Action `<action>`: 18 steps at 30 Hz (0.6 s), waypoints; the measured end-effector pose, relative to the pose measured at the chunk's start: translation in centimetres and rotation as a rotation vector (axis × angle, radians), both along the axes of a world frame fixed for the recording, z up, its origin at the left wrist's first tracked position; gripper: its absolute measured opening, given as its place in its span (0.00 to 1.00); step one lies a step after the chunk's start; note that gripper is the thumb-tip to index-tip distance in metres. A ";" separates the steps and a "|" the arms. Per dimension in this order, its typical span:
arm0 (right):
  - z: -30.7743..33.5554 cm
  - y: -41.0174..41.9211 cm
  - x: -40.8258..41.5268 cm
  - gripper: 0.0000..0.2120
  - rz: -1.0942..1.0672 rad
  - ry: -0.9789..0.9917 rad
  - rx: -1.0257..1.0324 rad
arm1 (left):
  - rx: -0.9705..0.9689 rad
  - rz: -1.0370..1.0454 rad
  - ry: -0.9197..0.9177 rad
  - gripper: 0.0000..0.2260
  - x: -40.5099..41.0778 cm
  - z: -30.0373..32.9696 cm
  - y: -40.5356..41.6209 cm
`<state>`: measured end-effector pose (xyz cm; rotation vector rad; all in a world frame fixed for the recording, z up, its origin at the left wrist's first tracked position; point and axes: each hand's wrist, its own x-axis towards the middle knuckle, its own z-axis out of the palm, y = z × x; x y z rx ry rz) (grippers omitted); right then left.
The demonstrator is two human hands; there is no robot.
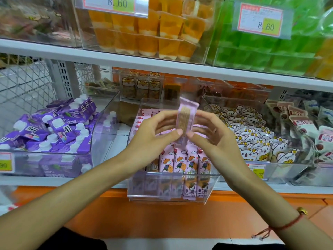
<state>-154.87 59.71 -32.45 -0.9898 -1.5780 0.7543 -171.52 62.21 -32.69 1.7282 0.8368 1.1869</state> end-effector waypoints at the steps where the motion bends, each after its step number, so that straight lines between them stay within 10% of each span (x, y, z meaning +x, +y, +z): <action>1: 0.0 0.0 0.1 0.16 0.000 -0.029 0.037 | 0.037 -0.011 0.006 0.15 -0.1 0.0 0.0; 18: 0.8 -0.5 -0.2 0.11 -0.091 0.031 0.115 | 0.340 0.140 0.211 0.15 -0.1 -0.7 0.4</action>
